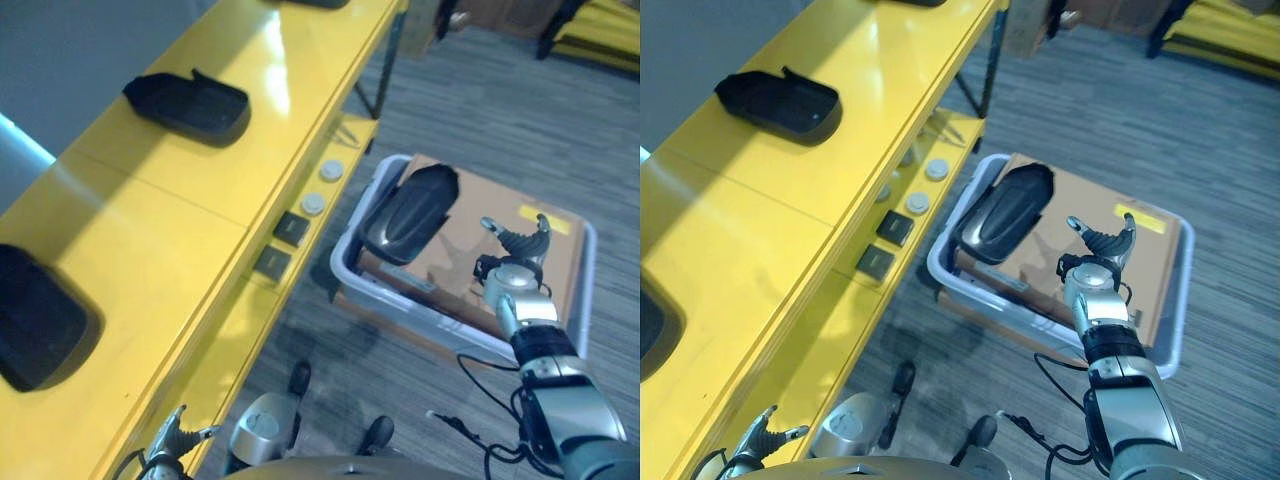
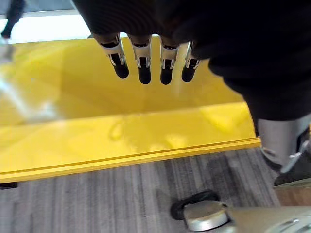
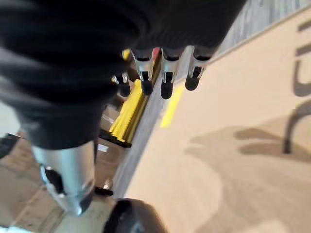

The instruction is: Move parts from the plastic box to the shelf.

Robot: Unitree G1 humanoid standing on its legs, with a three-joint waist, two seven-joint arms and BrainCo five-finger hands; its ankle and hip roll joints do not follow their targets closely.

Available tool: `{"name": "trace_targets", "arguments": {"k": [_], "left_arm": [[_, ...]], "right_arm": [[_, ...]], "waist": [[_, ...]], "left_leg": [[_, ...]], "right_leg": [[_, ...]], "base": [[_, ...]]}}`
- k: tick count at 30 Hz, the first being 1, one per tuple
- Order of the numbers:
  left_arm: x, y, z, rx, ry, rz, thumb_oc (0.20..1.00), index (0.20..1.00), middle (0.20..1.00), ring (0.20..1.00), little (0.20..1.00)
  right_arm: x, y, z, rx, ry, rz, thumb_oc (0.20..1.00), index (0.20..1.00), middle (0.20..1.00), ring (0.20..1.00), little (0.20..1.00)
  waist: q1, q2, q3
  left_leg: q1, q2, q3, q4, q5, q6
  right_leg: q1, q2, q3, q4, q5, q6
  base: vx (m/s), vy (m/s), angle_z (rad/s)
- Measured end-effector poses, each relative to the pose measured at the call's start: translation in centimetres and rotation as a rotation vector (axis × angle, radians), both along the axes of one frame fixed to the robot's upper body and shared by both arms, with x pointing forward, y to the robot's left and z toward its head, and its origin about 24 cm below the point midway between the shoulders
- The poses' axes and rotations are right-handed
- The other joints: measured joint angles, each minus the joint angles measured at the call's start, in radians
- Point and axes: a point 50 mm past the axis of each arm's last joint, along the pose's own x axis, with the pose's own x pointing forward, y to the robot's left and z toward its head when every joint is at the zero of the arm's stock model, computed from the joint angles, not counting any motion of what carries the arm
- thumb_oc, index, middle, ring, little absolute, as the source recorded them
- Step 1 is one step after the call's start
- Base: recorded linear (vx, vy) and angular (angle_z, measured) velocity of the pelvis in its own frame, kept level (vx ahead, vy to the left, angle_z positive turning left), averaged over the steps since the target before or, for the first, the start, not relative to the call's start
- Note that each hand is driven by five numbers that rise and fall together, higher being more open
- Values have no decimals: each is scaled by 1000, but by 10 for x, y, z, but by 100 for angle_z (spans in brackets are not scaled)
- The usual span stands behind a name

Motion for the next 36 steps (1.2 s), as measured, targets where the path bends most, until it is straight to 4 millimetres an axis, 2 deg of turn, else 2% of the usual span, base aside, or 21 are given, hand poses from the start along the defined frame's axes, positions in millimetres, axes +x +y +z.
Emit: {"name": "trace_targets", "arguments": {"k": [2,4,10,18,23,26,28,29,33,36], "left_arm": [[0,1,0,-7,-6,12,1000,1000,1000,1000,1000],[9,-1,2,-27,-40,-2,1000,1000,1000,1000,1000],[16,-1,5,-54,-72,-11,1000,1000,1000,1000,1000],[19,1,7,-58,-92,-17,1000,1000,1000,1000,1000],[19,1,8,-60,-94,-18,1000,1000,1000,1000,1000],[20,1,8,-63,-102,-18,1000,1000,1000,1000,1000],[20,1,8,-64,-102,-11,1000,1000,1000,1000,1000],[20,2,8,-65,-105,-6,1000,1000,1000,1000,1000],[21,2,9,-63,-105,-10,1000,1000,1000,1000,1000],[21,2,9,-65,-108,-23,1000,1000,1000,1000,1000]], "right_arm": [[2,-2,3,5,-21,-22,1000,1000,1000,1000,1000],[2,-12,12,2,-73,-78,1000,1000,1000,1000,1000],[-3,-28,20,20,-111,-161,1000,1000,1000,1000,1000],[-13,-40,-1,62,-7,-208,1000,1000,1000,1000,1000],[-6,-33,2,44,21,-163,1000,1000,1000,1000,1000],[3,-31,18,30,-1,-145,1000,1000,1000,1000,1000],[6,-30,20,20,0,-126,1000,1000,1000,1000,1000],[8,-28,22,20,-3,-117,1000,1000,1000,1000,1000],[14,-25,32,-1,-17,-93,1000,1000,1000,1000,1000],[17,-24,38,2,-20,-89,1000,1000,1000,1000,1000]], "waist": [[4,1,17],[23,4,50],[49,-10,76],[58,-19,81],[61,-19,81],[74,-19,81],[84,-19,81],[87,-19,82],[100,-20,91],[112,-21,91]], "left_leg": [[-20,-1,-4,10,2,2],[-40,-8,-22,30,0,0],[-67,-14,-44,45,-2,-7],[-62,-15,-56,48,3,1],[-64,-13,-60,52,4,0],[-101,-11,-63,66,3,-7],[-112,-12,-76,66,10,-8],[-115,-12,-83,64,-1,-23],[-118,-14,-88,66,0,-25],[-123,-15,-86,66,11,-14]], "right_leg": [[-22,-5,-2,19,-8,0],[-42,-16,-15,60,-29,3],[-74,-26,-26,117,-56,1],[-56,-25,-44,111,-58,2],[-59,-23,-48,116,-64,2],[-97,-25,-49,143,-76,4],[-108,-27,-51,153,-79,1],[-113,-33,-53,163,-91,3],[-129,-46,-56,208,-116,6],[-146,-40,-51,220,-126,-3]], "base": [[-63,55,15],[-51,53,20],[9,42,12],[21,37,6],[-9,8,1],[-31,4,6],[58,-39,11],[-36,0,12],[-9,-9,6],[-7,3,3]]}}
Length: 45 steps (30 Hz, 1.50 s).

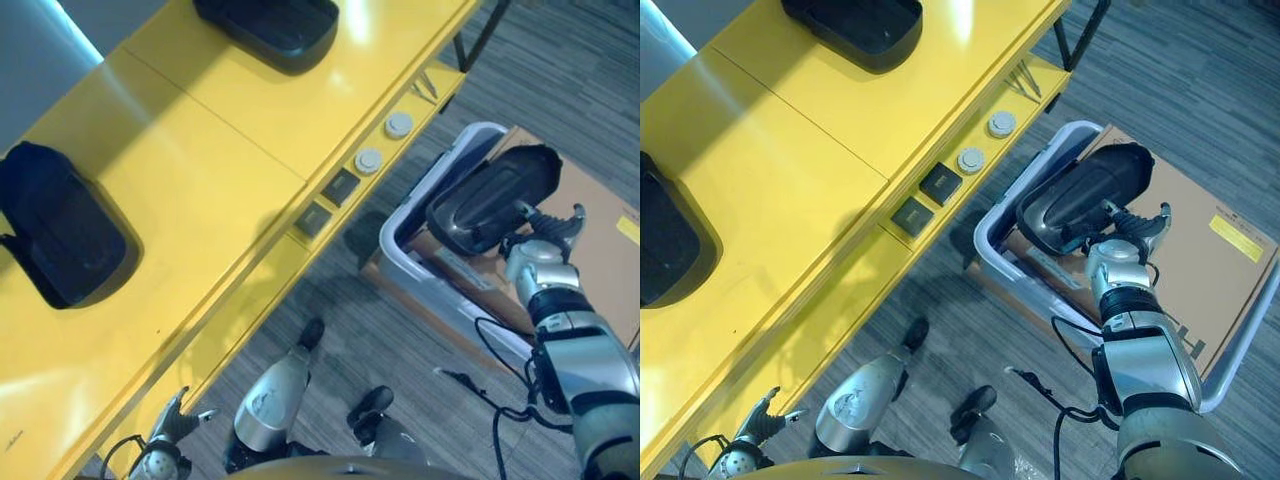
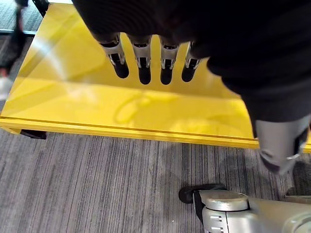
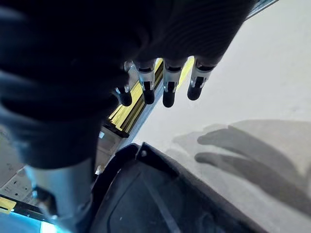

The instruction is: Move parts from the plastic box to the shelf.

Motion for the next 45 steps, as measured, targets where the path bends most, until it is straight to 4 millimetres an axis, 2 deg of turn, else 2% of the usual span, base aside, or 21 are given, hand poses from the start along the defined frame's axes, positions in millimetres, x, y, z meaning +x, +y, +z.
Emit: {"name": "trace_targets", "arguments": {"k": [6,11,15,23,25,31,32,33,34,40,45], "left_arm": [[1,-3,0,-11,-11,-19,1000,1000,1000,1000,1000],[6,-4,2,-18,-33,-26,1000,1000,1000,1000,1000],[12,-5,4,-21,-52,-29,1000,1000,1000,1000,1000],[24,-6,9,-47,-104,-16,1000,1000,1000,1000,1000],[25,-5,9,-54,-109,0,1000,1000,1000,1000,1000],[25,-6,9,-57,-113,0,1000,1000,1000,1000,1000],[26,-6,10,-60,-119,-2,1000,1000,1000,1000,1000],[27,-6,10,-62,-123,-4,1000,1000,1000,1000,1000],[27,-7,10,-64,-127,-6,1000,1000,1000,1000,1000],[32,-10,13,-78,-152,-15,1000,1000,1000,1000,1000],[32,-10,13,-75,-154,-13,1000,1000,1000,1000,1000]], "right_arm": [[0,0,-3,4,31,-8,1000,1000,1000,1000,1000],[-9,-10,-16,20,105,-60,1000,1000,1000,1000,1000],[-11,-13,-19,2,136,-53,1000,1000,1000,1000,1000],[3,-12,13,-76,98,-24,1000,1000,1000,1000,1000],[5,-13,25,-89,75,-28,1000,1000,1000,1000,1000],[4,-18,31,-100,70,-37,1000,1000,1000,1000,1000],[4,-18,31,-99,73,-38,922,922,922,922,922],[4,-18,31,-98,75,-38,426,426,426,426,426],[4,-18,31,-98,76,-38,200,200,200,200,200],[-3,-31,37,-112,89,-73,200,200,200,200,200],[-3,-31,35,-92,95,-45,200,200,200,200,200]], "waist": [[-1,0,1],[-4,0,37],[-4,-1,42],[-3,6,64],[-4,17,77],[-2,26,87],[-3,26,87],[-3,26,87],[-3,26,87],[-6,26,87],[-9,26,87]], "left_leg": [[-9,1,0,0,2,1],[-11,1,0,6,2,-1],[-57,1,1,22,6,-3],[-111,-1,1,34,15,-15],[-122,-2,0,34,25,-11],[-122,-9,-1,33,25,-15],[-123,-10,-1,33,26,-15],[-123,-10,-2,33,26,-15],[-123,-10,-2,33,26,-15],[-123,-8,-1,33,28,-14],[-119,-6,0,33,37,-7]], "right_leg": [[-14,0,0,14,-1,-3],[-21,-4,2,31,-16,2],[-74,-11,7,64,-24,-4],[-142,-21,15,112,-30,-7],[-158,-24,17,126,-31,-8],[-167,-35,22,144,-34,-9],[-168,-35,22,144,-33,-9],[-168,-35,22,145,-33,-9],[-168,-35,22,145,-33,-9],[-168,-34,22,145,-33,-9],[-166,-33,23,145,-34,-10]], "base": [[-13,17,0],[-6,6,0],[-41,34,0],[-49,39,1],[-39,37,2],[-7,12,2],[0,0,0],[0,0,0],[0,0,0],[0,0,0],[0,0,0]]}}
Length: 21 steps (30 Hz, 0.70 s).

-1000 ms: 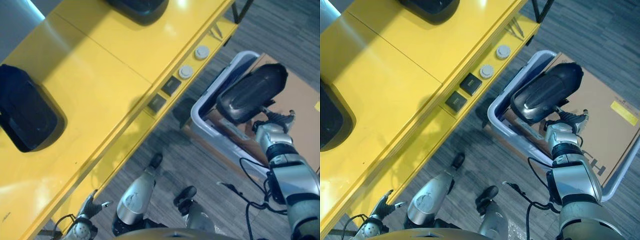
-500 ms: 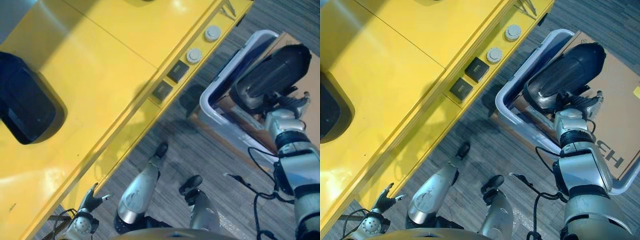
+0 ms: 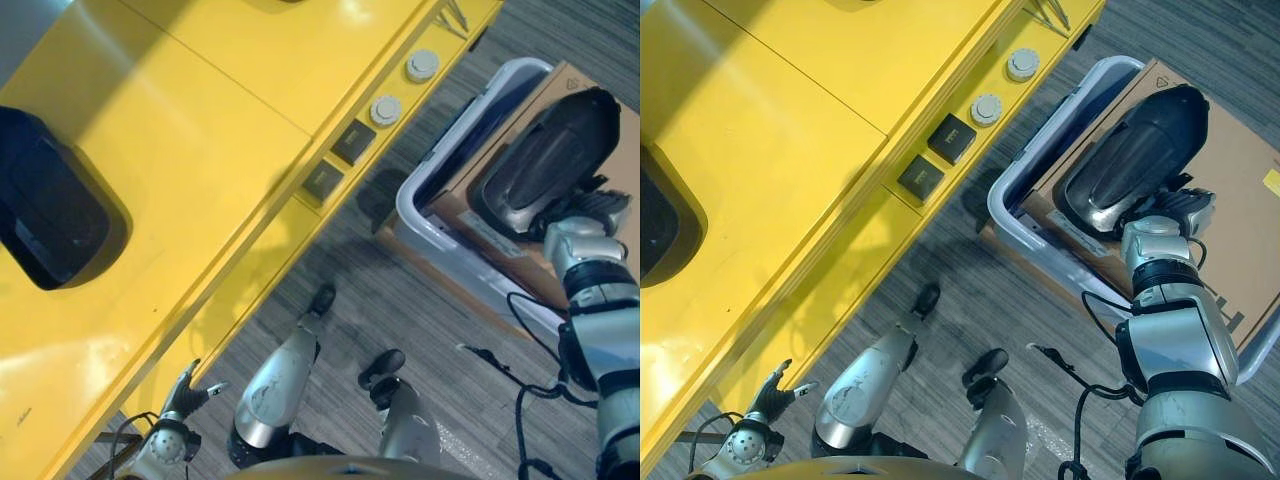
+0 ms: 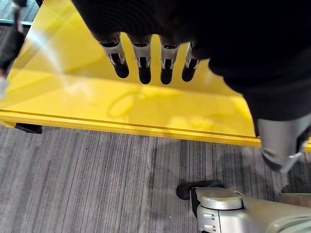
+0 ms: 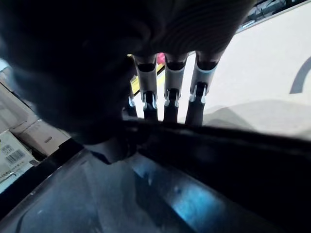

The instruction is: Move parts from the plastic box to the shelf.

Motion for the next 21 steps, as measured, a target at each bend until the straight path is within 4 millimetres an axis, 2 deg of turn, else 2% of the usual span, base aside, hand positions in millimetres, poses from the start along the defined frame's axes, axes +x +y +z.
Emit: {"name": "trace_targets", "arguments": {"k": [4,10,14,16,18,19,21], "left_arm": [[0,0,1,3,-6,2,1000,1000,1000,1000,1000],[2,3,3,5,-32,-2,1000,1000,1000,1000,1000],[20,1,17,-17,-132,-24,1000,1000,1000,1000,1000],[26,-1,25,-40,-192,-48,1000,1000,1000,1000,1000],[32,-4,34,-90,-231,-52,1000,1000,1000,1000,1000],[34,-6,38,-124,-252,-50,1000,1000,1000,1000,1000],[42,-12,45,-234,-269,-33,1000,1000,1000,1000,1000]], "right_arm": [[-2,-1,-8,18,27,11,200,200,200,200,200],[-1,0,-8,21,26,21,200,200,200,200,200],[-5,0,-17,46,17,35,200,200,200,200,200],[-13,-1,-35,60,52,31,200,200,200,200,200],[-20,0,-47,69,61,41,200,200,200,200,200],[-25,1,-56,75,74,46,200,200,200,200,200],[-27,7,-62,91,46,64,200,200,200,200,200]], "waist": [[-1,0,0],[-6,-1,-1],[-17,-5,-6],[-24,-22,-71],[-39,-25,-89],[-43,-35,-125],[-68,-38,-168]], "left_leg": [[10,0,1,0,-1,-1],[26,5,2,-1,0,0],[65,21,2,-14,-7,-12],[83,33,4,-39,-4,-17],[141,38,5,-71,16,-7],[147,46,5,-83,13,-10],[190,59,6,-111,11,-15]], "right_leg": [[12,0,0,-3,0,0],[28,2,0,-5,2,-1],[68,20,1,-32,13,-6],[87,36,0,-67,22,-8],[145,55,-2,-102,39,-19],[161,65,-7,-138,48,-18],[222,89,-12,-208,69,-9]], "base": [[-18,-49,1],[-23,-66,-2],[-22,-115,-6],[-12,-126,-10],[-58,-100,-2],[26,-119,-6],[49,-137,-8]]}}
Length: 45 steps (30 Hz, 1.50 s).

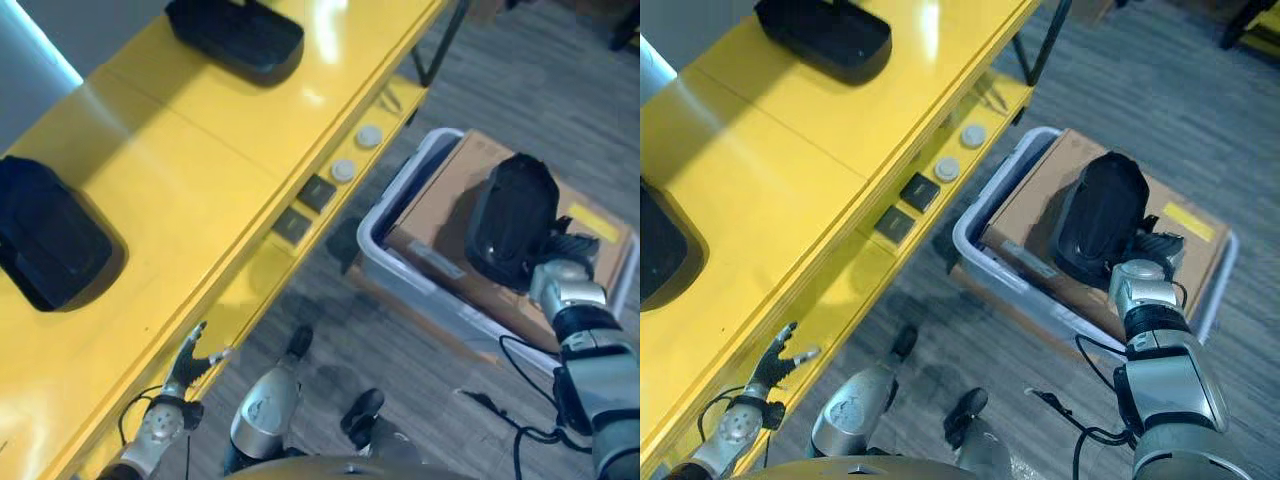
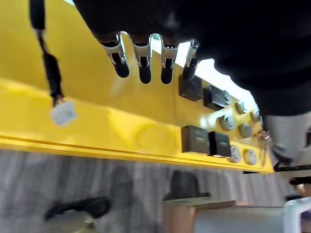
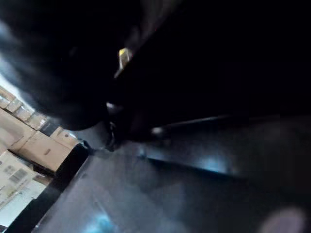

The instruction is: Move parts from the plastic box to the shelf.

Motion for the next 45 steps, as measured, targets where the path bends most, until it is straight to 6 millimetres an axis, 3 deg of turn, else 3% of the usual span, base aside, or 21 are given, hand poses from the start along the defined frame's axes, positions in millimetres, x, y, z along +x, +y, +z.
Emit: {"name": "trace_targets", "arguments": {"k": [4,10,13,17,19,23,24,26,30,35,45], "left_arm": [[18,-13,16,-128,-34,-66,1000,1000,1000,1000,1000],[45,-42,43,-338,-6,-232,1000,1000,1000,1000,1000],[71,-70,64,-498,37,-345,1000,1000,1000,1000,1000],[86,-112,81,-660,162,-485,1000,1000,1000,1000,1000],[92,-143,92,-775,217,-520,1000,1000,1000,1000,1000],[98,-181,109,-840,272,-571,1000,1000,1000,1000,1000],[106,-189,104,-788,311,-508,1000,1000,1000,1000,1000],[108,-180,83,-711,392,-394,1000,1000,1000,1000,1000],[102,-184,72,-691,456,-373,1000,1000,1000,1000,1000],[96,-194,70,-670,478,-412,1000,1000,1000,1000,1000],[97,-201,75,-751,466,-363,1000,1000,1000,1000,1000]], "right_arm": [[-1,9,-1,-31,-19,40,200,200,200,200,200],[6,43,-5,-60,-19,166,200,200,200,200,200],[11,66,-13,-52,-3,243,200,200,200,200,200],[16,97,-31,-69,74,375,200,200,200,200,200],[17,115,-41,-89,120,464,200,200,200,200,200],[19,140,-52,-70,151,562,200,200,200,200,200],[20,152,-56,-99,175,599,200,200,200,200,200],[23,166,-54,-137,183,671,200,200,200,200,200],[24,182,-51,-139,162,742,200,200,200,200,200],[22,198,-57,-115,174,796,200,200,200,200,200],[21,203,-62,-158,204,827,200,200,200,200,200]], "waist": [[-21,-8,-41],[-61,-14,-81],[-95,-6,-96],[-128,7,-111],[-159,15,-118],[-191,20,-129],[-205,24,-135],[-243,28,-162],[-256,28,-169],[-256,28,-170],[-256,18,-195]], "left_leg": [[37,13,9,-18,-3,-5],[92,16,31,-35,-7,-4],[114,18,54,-47,-10,-3],[135,17,83,-56,-10,5],[151,15,94,-65,-9,7],[157,16,111,-65,-11,10],[174,20,135,-67,-17,12],[182,21,148,-68,-24,10],[185,26,161,-67,-26,10],[190,28,165,-68,-26,10],[216,26,167,-83,-30,5]], "right_leg": [[52,20,3,-64,27,-3],[106,31,22,-109,48,-11],[119,33,44,-126,57,-4],[129,32,77,-147,81,-6],[144,32,87,-167,91,-4],[144,36,105,-177,100,-4],[148,36,127,-178,103,-5],[150,42,147,-188,109,-4],[151,46,153,-192,114,-6],[154,44,155,-192,115,-8],[174,42,155,-195,112,-5]], "base": [[43,-96,-7],[41,-27,-11],[42,13,-20],[32,18,-24],[28,6,-18],[43,-2,-18],[60,-2,-31],[46,4,-35],[10,1,-7],[16,2,-1],[23,1,-1]]}}
